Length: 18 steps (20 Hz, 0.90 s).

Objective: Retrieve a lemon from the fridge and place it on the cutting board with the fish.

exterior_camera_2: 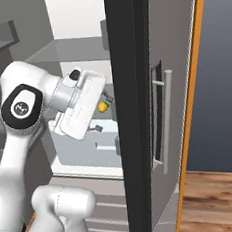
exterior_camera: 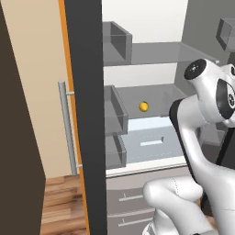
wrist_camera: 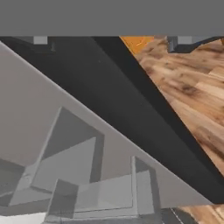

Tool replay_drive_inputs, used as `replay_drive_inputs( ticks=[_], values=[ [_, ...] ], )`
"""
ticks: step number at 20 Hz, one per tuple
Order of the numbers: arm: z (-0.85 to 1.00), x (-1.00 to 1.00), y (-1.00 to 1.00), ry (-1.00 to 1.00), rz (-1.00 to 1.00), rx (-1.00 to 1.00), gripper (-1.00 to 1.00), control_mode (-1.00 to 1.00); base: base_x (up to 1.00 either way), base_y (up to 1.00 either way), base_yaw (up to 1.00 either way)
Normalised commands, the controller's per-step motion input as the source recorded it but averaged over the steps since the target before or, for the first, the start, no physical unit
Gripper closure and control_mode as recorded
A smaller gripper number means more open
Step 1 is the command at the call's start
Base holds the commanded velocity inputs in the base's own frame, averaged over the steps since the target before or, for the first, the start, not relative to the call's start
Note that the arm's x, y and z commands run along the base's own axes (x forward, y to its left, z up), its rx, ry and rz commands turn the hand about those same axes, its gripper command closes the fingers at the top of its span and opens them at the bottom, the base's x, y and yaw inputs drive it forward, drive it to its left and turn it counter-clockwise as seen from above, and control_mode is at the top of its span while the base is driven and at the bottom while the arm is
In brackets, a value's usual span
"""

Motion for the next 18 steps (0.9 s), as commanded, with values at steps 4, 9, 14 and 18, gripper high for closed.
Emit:
replay_drive_inputs(
  ticks=[4,9,14,18],
  values=[
    [0.0,-0.03,-0.43,0.24,-0.01,-0.09,-1.0,-1.0,0.0,0.0,0.0],
    [0.0,-0.14,-0.52,0.23,-0.01,-0.06,-1.0,-1.0,0.0,0.0,0.0],
    [0.0,-0.05,-0.55,0.25,0.0,-0.05,-1.0,-1.0,0.0,0.0,0.0],
    [0.0,-0.13,-0.69,0.22,0.0,-0.03,-1.0,-1.0,0.0,0.0,0.0]
  ],
)
